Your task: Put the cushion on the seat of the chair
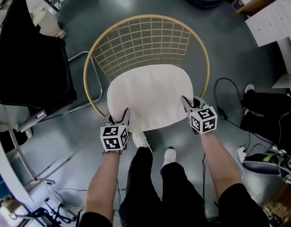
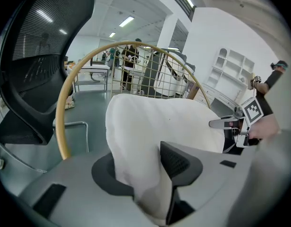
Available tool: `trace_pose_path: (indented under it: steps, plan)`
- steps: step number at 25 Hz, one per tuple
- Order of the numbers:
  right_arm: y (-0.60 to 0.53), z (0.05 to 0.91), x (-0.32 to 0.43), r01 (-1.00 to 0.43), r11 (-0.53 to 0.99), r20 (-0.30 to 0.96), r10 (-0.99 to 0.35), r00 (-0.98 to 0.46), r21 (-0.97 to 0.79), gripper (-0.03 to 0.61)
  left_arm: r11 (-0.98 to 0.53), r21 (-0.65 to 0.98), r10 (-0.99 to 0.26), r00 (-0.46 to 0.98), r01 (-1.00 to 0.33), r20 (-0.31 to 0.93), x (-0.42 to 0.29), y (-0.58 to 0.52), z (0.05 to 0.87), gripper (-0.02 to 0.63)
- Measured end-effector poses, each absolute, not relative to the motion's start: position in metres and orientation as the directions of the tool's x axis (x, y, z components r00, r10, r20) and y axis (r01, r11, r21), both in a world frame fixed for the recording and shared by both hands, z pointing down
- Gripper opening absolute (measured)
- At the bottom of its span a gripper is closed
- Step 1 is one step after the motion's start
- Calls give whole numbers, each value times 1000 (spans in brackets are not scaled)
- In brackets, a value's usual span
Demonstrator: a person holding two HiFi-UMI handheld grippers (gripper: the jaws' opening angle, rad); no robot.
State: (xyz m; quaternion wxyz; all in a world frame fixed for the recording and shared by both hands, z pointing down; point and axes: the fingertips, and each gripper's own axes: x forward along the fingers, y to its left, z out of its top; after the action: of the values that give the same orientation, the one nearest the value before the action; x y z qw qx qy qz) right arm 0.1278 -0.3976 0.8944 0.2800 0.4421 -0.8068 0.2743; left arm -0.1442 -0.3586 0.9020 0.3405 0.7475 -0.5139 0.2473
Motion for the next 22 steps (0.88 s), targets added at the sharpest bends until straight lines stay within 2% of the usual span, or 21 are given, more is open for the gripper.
trace_pose_path:
  steps: [10,16,22]
  plan:
    - [-415,933,128,-895,418,739,-551,-387,-157,57,-184,145,-565,225,-972,793,-161,-368,932,261]
    - [-424,942,124,-891,437,770,-524,-364,-124,61,-143,104,-582,168,-984,796,-171,-370,935,258]
    - [-429,951,120,-901,421,795,-511,-326,-99,101,-101,39,-633,95,-994,768,-180,-367,927,230]
